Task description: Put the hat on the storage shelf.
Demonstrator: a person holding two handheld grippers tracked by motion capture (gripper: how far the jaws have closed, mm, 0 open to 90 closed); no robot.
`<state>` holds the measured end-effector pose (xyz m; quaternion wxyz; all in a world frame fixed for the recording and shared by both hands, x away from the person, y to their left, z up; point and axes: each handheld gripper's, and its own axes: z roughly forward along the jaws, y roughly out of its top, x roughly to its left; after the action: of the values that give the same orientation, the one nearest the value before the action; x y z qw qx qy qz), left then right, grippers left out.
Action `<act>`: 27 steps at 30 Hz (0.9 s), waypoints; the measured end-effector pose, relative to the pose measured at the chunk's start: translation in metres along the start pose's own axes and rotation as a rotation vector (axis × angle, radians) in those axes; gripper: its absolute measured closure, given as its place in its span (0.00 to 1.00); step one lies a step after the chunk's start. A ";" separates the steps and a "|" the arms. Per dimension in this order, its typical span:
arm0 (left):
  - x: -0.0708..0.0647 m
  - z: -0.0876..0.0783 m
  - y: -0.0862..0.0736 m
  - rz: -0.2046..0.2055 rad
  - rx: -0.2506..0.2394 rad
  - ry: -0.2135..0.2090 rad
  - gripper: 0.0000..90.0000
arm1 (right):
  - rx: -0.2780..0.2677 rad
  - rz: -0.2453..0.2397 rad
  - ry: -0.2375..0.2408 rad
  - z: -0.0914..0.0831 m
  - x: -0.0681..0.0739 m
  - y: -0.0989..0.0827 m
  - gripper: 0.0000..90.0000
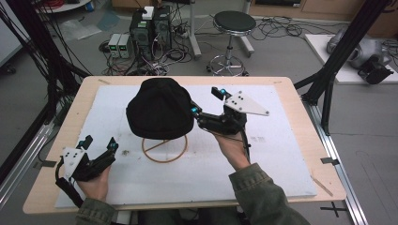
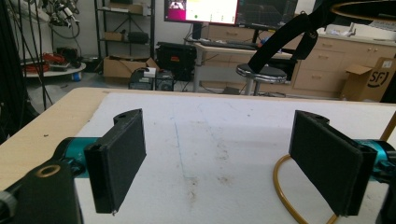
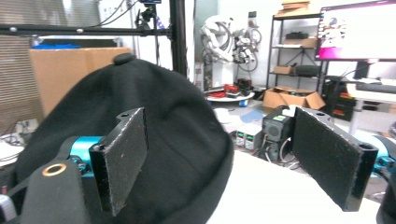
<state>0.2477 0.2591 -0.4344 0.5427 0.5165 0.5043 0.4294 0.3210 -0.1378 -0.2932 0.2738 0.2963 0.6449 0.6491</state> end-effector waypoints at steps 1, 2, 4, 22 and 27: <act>0.000 0.000 0.000 0.000 0.000 0.000 0.21 | -0.001 -0.001 -0.008 -0.002 -0.003 0.000 0.21; 0.000 0.000 0.000 -0.001 -0.001 0.000 0.21 | 0.001 -0.002 -0.014 -0.005 -0.006 0.000 0.21; -0.001 0.000 0.000 -0.001 -0.003 0.000 0.21 | -0.010 -0.002 -0.033 -0.010 -0.012 -0.001 0.22; -0.001 0.001 0.000 -0.003 -0.006 0.003 0.21 | -0.002 0.057 -0.179 -0.068 -0.064 -0.007 0.23; -0.001 0.001 0.000 -0.007 -0.005 0.003 0.21 | 0.010 0.063 -0.232 -0.086 -0.077 -0.014 0.23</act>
<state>0.2485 0.2579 -0.4340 0.5445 0.5128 0.5059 0.4296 0.3094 -0.2526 -0.3094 0.3246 0.3907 0.6026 0.6155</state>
